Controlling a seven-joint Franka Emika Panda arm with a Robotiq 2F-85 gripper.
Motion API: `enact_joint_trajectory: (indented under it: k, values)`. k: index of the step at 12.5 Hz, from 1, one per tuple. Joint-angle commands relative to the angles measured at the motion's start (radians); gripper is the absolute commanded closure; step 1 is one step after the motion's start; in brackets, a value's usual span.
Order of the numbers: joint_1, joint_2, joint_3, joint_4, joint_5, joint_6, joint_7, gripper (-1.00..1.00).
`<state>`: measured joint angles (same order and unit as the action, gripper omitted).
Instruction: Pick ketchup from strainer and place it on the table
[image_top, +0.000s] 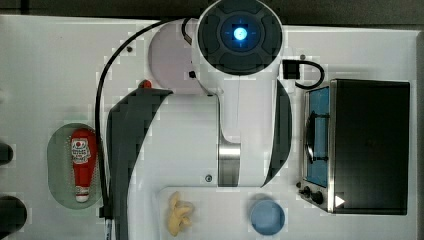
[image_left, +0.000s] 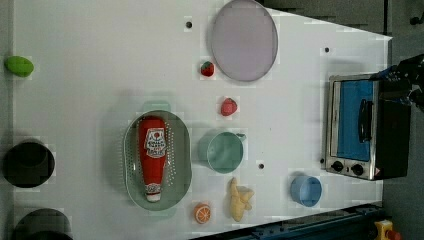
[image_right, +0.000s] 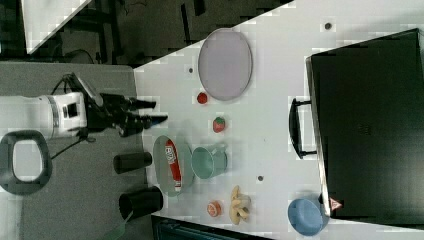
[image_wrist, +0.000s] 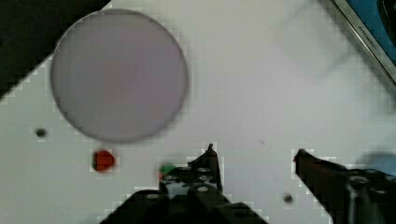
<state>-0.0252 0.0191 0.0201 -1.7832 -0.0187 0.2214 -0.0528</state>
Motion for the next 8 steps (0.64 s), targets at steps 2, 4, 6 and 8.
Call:
enact_joint_trajectory:
  k: [2,4,6,8]
  values:
    - [-0.100,-0.302,0.048,-0.180,0.059,-0.139,0.033,-0.80]
    - [-0.086,-0.284,0.081,-0.180,0.081,-0.122,0.033,-1.00]
    - [-0.065,-0.258,0.142,-0.180,0.095,-0.095,0.033,-1.00]
    - [-0.049,-0.228,0.219,-0.180,0.095,-0.078,0.033,-1.00]
